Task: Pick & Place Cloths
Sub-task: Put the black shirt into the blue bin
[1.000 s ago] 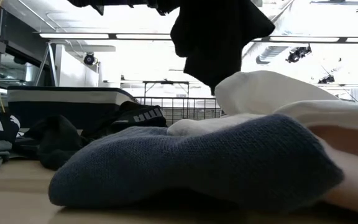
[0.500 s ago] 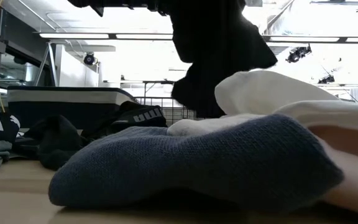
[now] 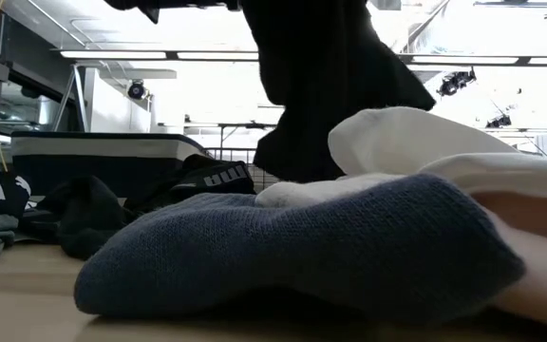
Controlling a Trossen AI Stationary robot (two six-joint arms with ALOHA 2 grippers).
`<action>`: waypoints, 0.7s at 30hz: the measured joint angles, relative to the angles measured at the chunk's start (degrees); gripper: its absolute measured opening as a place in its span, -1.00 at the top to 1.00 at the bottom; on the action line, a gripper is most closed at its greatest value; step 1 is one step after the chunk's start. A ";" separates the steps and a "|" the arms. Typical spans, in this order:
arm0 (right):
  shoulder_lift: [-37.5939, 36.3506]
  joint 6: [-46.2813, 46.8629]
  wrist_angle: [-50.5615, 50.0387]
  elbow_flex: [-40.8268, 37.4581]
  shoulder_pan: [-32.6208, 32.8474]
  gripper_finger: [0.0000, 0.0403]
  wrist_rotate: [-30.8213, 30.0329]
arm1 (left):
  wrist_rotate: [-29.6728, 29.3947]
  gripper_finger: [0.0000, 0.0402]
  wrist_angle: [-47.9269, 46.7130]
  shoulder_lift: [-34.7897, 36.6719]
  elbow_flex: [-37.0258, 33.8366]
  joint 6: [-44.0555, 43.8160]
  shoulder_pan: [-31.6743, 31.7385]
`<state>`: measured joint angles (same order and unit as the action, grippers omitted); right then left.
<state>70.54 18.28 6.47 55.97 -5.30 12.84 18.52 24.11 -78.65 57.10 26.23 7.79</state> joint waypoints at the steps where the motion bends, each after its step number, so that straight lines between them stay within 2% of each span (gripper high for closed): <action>1: 0.93 0.21 2.24 0.00 -0.15 0.93 1.06 | 0.01 -0.75 0.30 0.00 0.00 0.24 -0.23; 11: 4.99 0.95 15.97 -0.02 -0.48 0.93 8.64 | -0.83 -0.75 2.78 0.12 0.03 -0.93 -1.56; 21: 5.68 -4.97 26.77 -0.08 -0.45 0.93 8.82 | -1.77 -0.75 5.91 0.17 0.26 -2.63 -3.02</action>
<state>76.21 13.32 33.24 55.89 -5.75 21.66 16.75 30.01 -78.48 57.36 23.60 4.78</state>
